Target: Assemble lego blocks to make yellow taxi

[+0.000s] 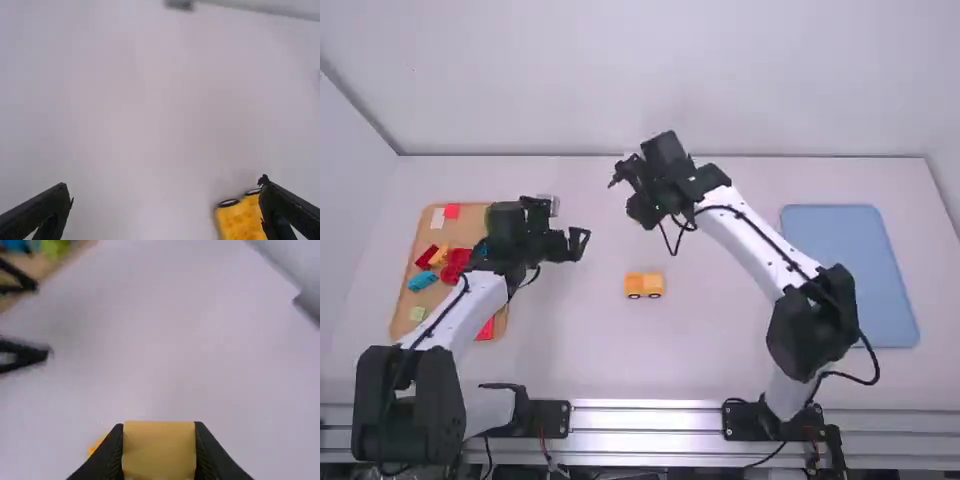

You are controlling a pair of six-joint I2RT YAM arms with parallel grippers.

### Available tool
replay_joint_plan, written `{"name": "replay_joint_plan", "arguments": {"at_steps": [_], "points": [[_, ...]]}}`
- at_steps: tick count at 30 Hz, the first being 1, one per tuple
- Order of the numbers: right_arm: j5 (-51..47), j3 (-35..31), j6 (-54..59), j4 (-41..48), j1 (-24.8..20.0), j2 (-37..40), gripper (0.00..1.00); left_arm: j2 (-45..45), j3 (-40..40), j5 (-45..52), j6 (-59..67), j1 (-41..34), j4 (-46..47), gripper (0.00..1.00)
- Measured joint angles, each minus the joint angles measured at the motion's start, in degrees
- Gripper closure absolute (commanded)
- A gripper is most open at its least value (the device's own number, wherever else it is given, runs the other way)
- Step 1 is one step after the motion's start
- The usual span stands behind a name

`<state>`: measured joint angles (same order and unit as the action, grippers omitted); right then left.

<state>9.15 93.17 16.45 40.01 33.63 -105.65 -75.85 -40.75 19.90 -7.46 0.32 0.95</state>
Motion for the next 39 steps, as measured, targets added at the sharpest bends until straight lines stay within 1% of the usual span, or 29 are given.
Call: {"name": "replay_joint_plan", "arguments": {"at_steps": [1,4,7,8,11,12,14,16,17,20,22,26,32,34,35,38,39], "points": [[-0.4,0.0,0.1,0.3,0.3,-0.3,0.99,0.3,0.0,-1.0,-0.2,0.0,0.5,0.01],[-0.7,0.0,2.2,0.7,2.1,-3.2,0.98,6.2,-0.5,-6.9,-1.0,0.0,4.0,0.01],[-0.7,0.0,3.5,0.2,3.6,-5.7,0.99,14.7,-2.1,-12.6,-1.6,0.0,6.7,0.01],[-0.7,0.0,4.2,-0.5,4.5,-6.7,0.99,20.3,-2.9,-15.8,-1.7,0.0,8.3,0.01],[-0.5,0.0,6.1,-0.8,6.5,-8.0,0.99,29.9,-3.9,-20.7,-1.8,0.3,11.0,0.01],[-0.5,0.6,7.2,-0.2,7.8,-8.8,0.99,34.7,-3.9,-23.1,-1.9,0.3,12.4,0.01],[-0.5,2.6,9.0,1.7,9.5,-10.5,0.99,39.7,-3.8,-25.8,-2.7,0.3,14.4,0.01],[-0.5,6.5,11.5,5.2,11.9,-13.5,0.99,46.2,-2.6,-29.9,-4.0,0.2,15.1,0.01],[-0.5,8.1,12.5,6.6,12.9,-14.8,0.99,48.0,-1.9,-31.0,-4.2,0.2,15.1,0.01],[-0.9,12.1,14.7,9.8,15.0,-18.3,0.99,51.7,0.3,-33.1,-4.9,0.2,14.9,0.01],[-2.5,16.5,16.2,13.4,16.9,-22.6,0.99,53.2,2.3,-34.2,-5.1,0.2,14.9,0.01],[-4.0,22.0,18.2,18.5,18.1,-29.1,0.99,53.5,4.5,-35.0,-5.2,0.2,15.0,0.01],[-5.6,25.3,19.6,20.3,18.0,-33.6,0.98,53.2,5.6,-35.2,-5.2,0.2,13.3,0.01],[-5.6,25.4,20.0,20.2,17.9,-34.1,0.87,52.7,5.8,-35.2,-5.2,0.2,12.8,0.01],[-5.7,25.4,20.1,20.3,17.9,-34.2,0.75,52.3,6.1,-35.2,-5.2,0.2,12.5,0.01],[-5.7,25.4,20.4,20.1,18.0,-34.2,0.62,51.9,6.3,-35.2,-5.2,0.2,12.5,0.01],[-5.7,25.4,20.4,20.1,18.1,-34.2,0.52,51.9,6.3,-35.2,-5.2,0.2,12.5,0.01]]}}
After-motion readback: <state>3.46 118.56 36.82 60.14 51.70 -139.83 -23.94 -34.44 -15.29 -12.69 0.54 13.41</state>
